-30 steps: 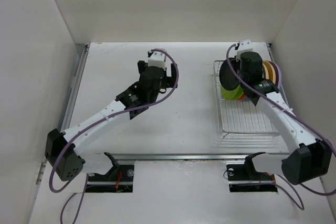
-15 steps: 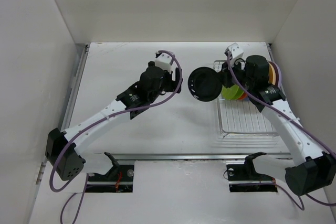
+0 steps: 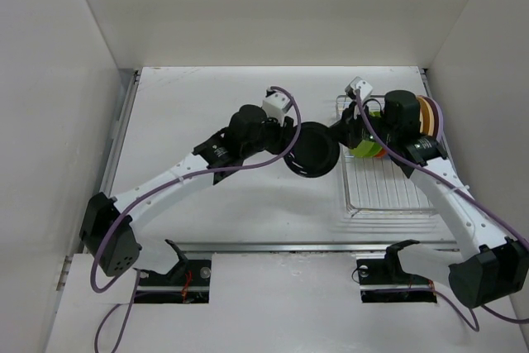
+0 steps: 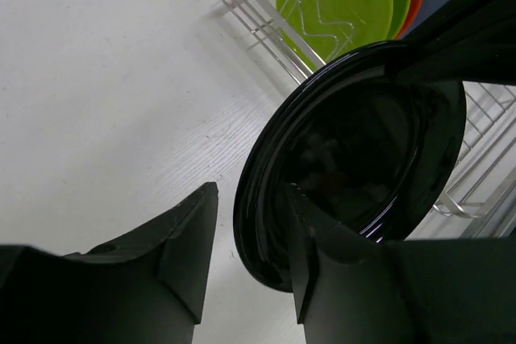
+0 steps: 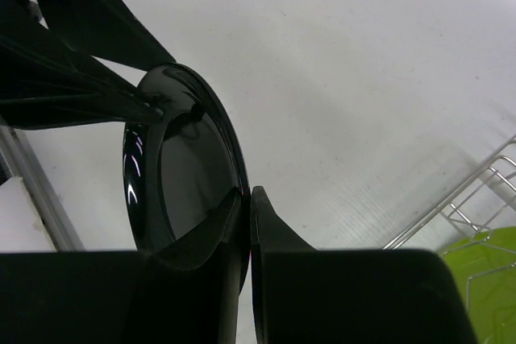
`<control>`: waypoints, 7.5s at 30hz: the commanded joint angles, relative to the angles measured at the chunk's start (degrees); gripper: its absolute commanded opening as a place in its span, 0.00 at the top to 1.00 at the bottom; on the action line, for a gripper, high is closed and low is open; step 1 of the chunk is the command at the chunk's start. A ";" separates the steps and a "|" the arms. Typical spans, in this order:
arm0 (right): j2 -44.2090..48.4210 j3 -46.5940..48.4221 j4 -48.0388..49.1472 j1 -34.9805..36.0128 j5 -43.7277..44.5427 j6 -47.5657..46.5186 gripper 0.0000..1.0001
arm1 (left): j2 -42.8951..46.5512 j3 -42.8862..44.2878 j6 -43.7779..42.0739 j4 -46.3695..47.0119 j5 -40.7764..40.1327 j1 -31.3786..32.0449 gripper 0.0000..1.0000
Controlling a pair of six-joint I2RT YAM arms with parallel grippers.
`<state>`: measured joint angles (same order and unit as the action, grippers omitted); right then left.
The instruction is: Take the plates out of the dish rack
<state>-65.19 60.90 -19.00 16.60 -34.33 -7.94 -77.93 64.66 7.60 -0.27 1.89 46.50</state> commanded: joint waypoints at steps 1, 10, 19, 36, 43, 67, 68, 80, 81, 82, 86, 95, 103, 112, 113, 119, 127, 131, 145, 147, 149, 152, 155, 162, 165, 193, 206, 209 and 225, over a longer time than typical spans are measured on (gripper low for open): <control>1.64 0.00 3.01 0.45 -4.52 -0.58 1.00 | -0.55 3.09 -2.05 0.98 4.96 0.08 0.66; 2.17 -1.05 4.15 -0.60 -6.10 -1.11 1.00 | -1.08 4.15 -3.81 -0.34 15.49 0.08 0.85; 2.17 -1.05 4.15 -1.13 -6.10 -1.11 0.98 | -1.60 4.68 -3.65 -0.88 28.42 -1.67 1.00; 12.27 -6.06 15.57 -1.13 23.24 3.73 0.00 | -16.44 8.45 4.35 -0.68 17.81 -8.27 1.00; 8.68 -5.18 16.81 -1.66 42.83 4.34 0.00 | -26.64 12.85 3.83 -4.82 19.91 -9.32 1.00; -16.98 5.28 4.07 -2.19 62.89 0.30 0.61 | -37.12 18.22 3.83 -11.24 16.83 -9.32 0.79; -17.77 5.80 3.54 -2.80 62.89 0.30 0.62 | -37.12 18.83 3.83 -11.76 16.31 -9.32 0.77; -21.21 6.85 1.34 -3.86 62.37 0.30 0.73 | -37.65 19.36 4.36 -12.30 15.16 -9.32 0.48; -21.21 6.86 0.64 -3.86 62.36 0.30 0.76 | -37.65 19.36 4.36 -12.30 14.55 -9.32 0.45; -21.73 6.86 0.64 -3.86 62.36 0.30 0.77 | -37.65 19.36 4.36 -12.82 14.54 -9.32 0.42; -21.74 6.86 0.11 -3.86 61.84 -0.23 0.84 | -36.25 19.36 4.36 -12.82 14.54 -9.32 0.26; -19.10 6.86 0.63 -4.38 61.92 -0.23 1.00 | -30.27 19.36 3.74 -12.82 14.54 -9.84 0.11; -12.95 6.33 3.89 -3.86 66.66 -1.37 1.00 | -27.02 19.36 3.74 -12.82 15.59 -10.38 0.05; -5.84 3.26 11.18 -2.63 71.07 -3.66 1.00 | -25.87 19.36 3.22 -12.13 18.66 -10.38 0.05; -4.96 3.26 11.18 -2.10 70.19 -3.66 1.00 | -25.26 18.66 3.22 -11.08 19.81 -10.38 0.05; 1.20 2.64 8.12 -2.10 52.13 0.47 1.00 | -21.48 16.28 1.98 -7.20 29.99 -10.38 0.06; 1.21 3.78 2.76 -2.10 31.01 2.32 1.00 | -20.07 14.79 1.46 -5.36 32.74 -10.38 0.12; 0.06 4.83 0.38 -2.10 21.42 2.85 1.00 | -20.07 14.79 1.46 -5.35 33.35 -10.38 0.22; -2.22 4.84 -1.82 -2.10 5.42 1.79 1.00 | -20.07 14.79 0.93 -5.35 34.50 -10.38 0.61; -2.22 4.84 -1.83 -2.10 4.80 1.79 1.00 | -20.07 14.79 0.93 -5.35 35.02 -10.38 0.69; -2.84 4.84 -1.83 -2.10 4.80 1.79 1.00 | -20.07 14.79 0.93 -5.88 35.02 -10.38 0.76; -3.37 4.84 -1.83 -2.10 4.27 1.79 1.00 | -20.07 15.32 0.93 -5.88 36.25 -10.38 0.94; -3.37 4.84 -1.83 -2.10 4.27 1.79 1.00 | -20.59 15.32 0.93 -5.88 37.48 -10.90 1.00; -3.89 4.84 -1.83 -2.10 5.32 1.79 0.10 | -21.12 15.32 1.46 -5.88 38.80 -11.43 1.00; -3.28 4.84 -1.22 -2.10 7.87 2.32 0.00 | -22.35 16.01 1.46 -6.58 35.30 -11.96 1.00; -5.91 3.43 7.14 -2.63 55.50 2.94 0.00 | -34.65 21.56 5.41 -15.28 26.85 -16.62 1.00; -9.95 4.49 6.00 -2.63 60.86 0.66 0.00 | -39.13 24.37 5.41 -20.73 25.71 -14.86 1.00; -11.27 4.49 5.47 -2.63 60.87 0.04 0.00 | -39.14 24.89 5.41 -21.25 25.71 -14.86 1.00; -17.87 5.54 1.43 -2.63 63.94 -2.25 0.38 | -40.28 25.42 5.94 -22.84 25.18 -14.33 0.82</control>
<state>-83.13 63.59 -17.67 13.93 27.09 -9.32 -118.69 88.29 13.82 -21.93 27.22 31.81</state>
